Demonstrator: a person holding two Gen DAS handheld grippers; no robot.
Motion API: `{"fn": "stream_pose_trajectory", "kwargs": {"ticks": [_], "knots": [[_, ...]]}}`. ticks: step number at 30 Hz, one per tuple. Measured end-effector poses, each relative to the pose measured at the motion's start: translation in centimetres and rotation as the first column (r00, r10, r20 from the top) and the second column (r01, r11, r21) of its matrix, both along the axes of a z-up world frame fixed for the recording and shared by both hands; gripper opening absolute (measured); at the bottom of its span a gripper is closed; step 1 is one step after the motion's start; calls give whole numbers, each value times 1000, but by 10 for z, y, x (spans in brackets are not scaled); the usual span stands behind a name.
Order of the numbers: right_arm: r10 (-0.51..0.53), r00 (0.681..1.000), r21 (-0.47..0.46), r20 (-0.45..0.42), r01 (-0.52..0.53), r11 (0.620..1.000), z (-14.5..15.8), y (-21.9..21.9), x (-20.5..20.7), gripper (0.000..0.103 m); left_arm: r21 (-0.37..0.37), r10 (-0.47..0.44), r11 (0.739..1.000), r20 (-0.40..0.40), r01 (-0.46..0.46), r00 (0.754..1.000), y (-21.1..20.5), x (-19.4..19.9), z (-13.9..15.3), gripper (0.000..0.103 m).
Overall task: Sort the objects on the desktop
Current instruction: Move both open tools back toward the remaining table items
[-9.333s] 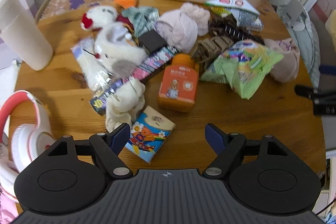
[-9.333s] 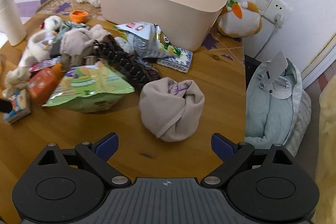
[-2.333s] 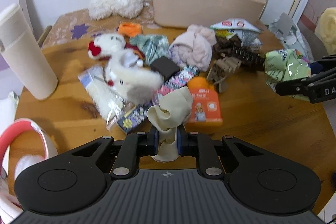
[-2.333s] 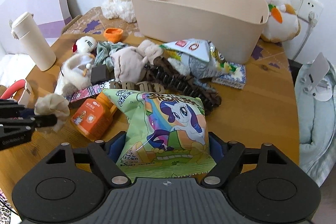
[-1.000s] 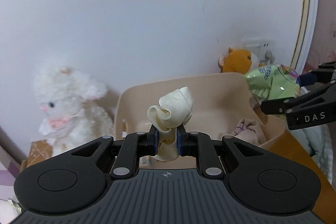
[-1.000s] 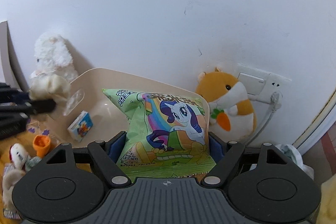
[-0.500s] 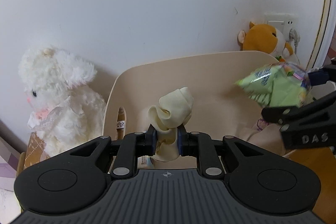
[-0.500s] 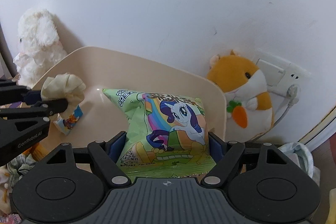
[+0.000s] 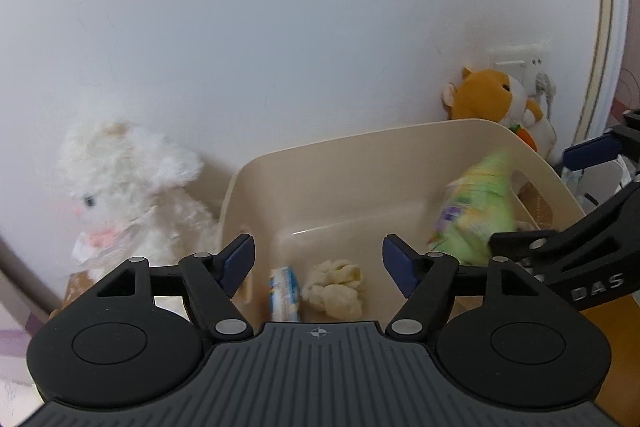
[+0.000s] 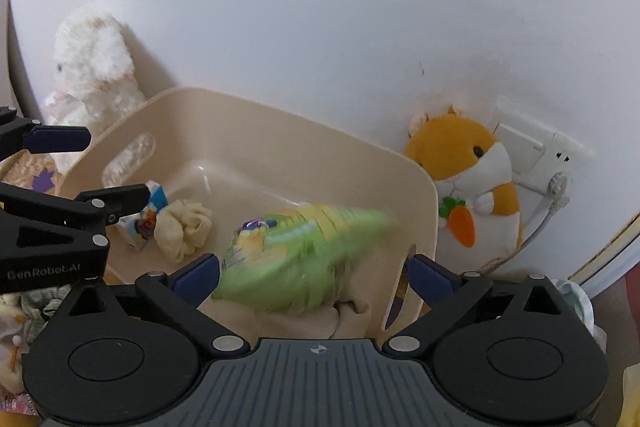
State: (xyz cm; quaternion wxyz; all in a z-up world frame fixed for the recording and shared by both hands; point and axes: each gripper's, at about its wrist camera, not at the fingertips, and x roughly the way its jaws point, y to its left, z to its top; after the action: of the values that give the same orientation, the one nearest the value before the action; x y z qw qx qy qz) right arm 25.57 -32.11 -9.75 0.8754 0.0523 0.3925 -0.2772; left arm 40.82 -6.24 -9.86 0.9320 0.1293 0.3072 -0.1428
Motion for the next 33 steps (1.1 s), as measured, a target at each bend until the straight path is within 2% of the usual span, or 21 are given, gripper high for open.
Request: {"fn": "stream_pose_trajectory", "kwargs": {"ticks": [6, 11, 15, 20, 26, 30, 33], "knots": [[30, 998, -3, 50, -30, 1000, 9, 19, -19, 103, -87, 97, 991, -49, -101, 994, 37, -25, -1, 74], [73, 997, 3, 29, -73, 997, 8, 37, -32, 103, -90, 157, 982, -102, -166, 982, 67, -50, -10, 75], [102, 995, 16, -4, -102, 995, -1, 52, -43, 103, -69, 186, 979, -114, -194, 976, 87, -68, -16, 75], [117, 992, 86, -37, -113, 990, -19, 76, -57, 103, -68, 188, 977, -180, -203, 965, 112, -88, -25, 75], [84, 996, 230, -4, -81, 970, -43, 110, -75, 103, -88, 160, 978, -278, -191, 947, 132, -119, -39, 75], [108, 994, 268, -14, -100, 958, -60, 133, -77, 103, -54, 129, 987, -309, -153, 942, 136, -137, -47, 75], [129, 992, 287, -18, -118, 951, -69, 149, -75, 103, -45, 105, 991, -361, -130, 927, 140, -146, -55, 75]]}}
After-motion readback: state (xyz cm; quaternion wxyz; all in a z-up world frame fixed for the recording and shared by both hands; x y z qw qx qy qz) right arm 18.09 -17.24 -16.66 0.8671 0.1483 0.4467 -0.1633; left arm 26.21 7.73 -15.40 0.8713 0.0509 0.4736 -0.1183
